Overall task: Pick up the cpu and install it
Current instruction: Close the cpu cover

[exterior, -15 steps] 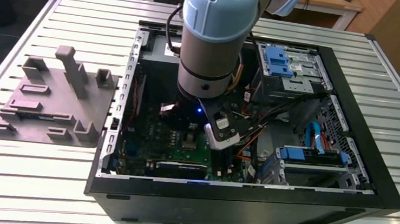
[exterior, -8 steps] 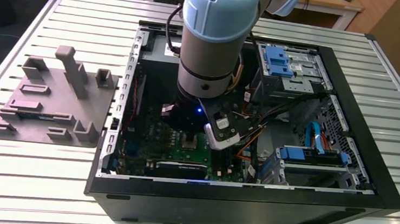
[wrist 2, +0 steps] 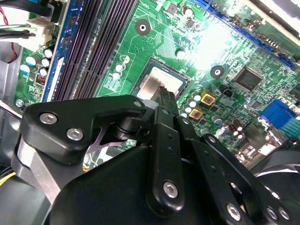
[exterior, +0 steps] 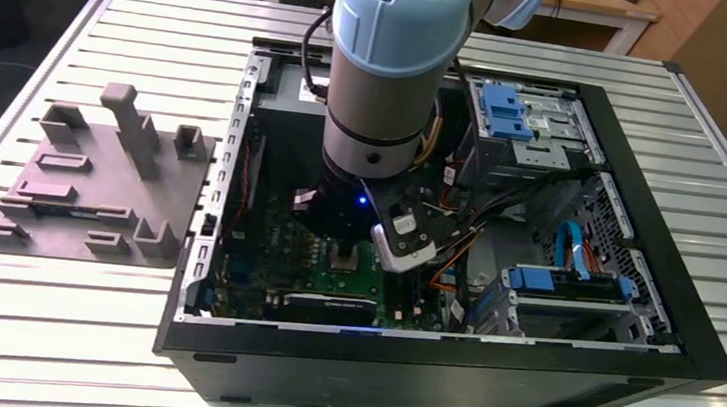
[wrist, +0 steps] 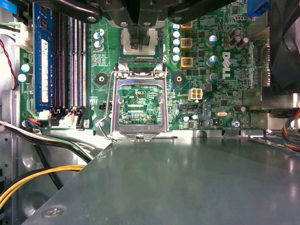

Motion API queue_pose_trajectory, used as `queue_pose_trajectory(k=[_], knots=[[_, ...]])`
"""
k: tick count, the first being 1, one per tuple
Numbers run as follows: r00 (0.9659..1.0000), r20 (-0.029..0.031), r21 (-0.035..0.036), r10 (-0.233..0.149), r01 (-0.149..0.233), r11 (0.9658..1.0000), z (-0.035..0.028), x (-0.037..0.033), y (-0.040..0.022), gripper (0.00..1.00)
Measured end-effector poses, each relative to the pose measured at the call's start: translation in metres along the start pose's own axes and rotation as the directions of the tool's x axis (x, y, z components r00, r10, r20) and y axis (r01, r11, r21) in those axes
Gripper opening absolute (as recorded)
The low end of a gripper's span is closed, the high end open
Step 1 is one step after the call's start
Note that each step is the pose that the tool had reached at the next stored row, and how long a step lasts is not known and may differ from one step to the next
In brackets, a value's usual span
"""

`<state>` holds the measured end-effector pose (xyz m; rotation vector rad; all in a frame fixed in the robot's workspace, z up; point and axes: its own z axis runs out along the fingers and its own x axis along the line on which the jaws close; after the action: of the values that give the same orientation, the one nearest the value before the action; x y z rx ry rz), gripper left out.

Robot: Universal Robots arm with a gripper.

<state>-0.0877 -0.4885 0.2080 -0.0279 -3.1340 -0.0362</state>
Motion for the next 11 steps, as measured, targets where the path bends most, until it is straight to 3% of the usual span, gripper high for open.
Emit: queue_pose_trajectory(k=[6,11], knots=[[1.0,0.0,0.0,0.0,0.0,1.0,-0.0011,0.0,0.0,0.1],[1.0,-0.0001,-0.0025,0.0,0.0,1.0,-0.0075,0.0001,0.0002,0.1]])
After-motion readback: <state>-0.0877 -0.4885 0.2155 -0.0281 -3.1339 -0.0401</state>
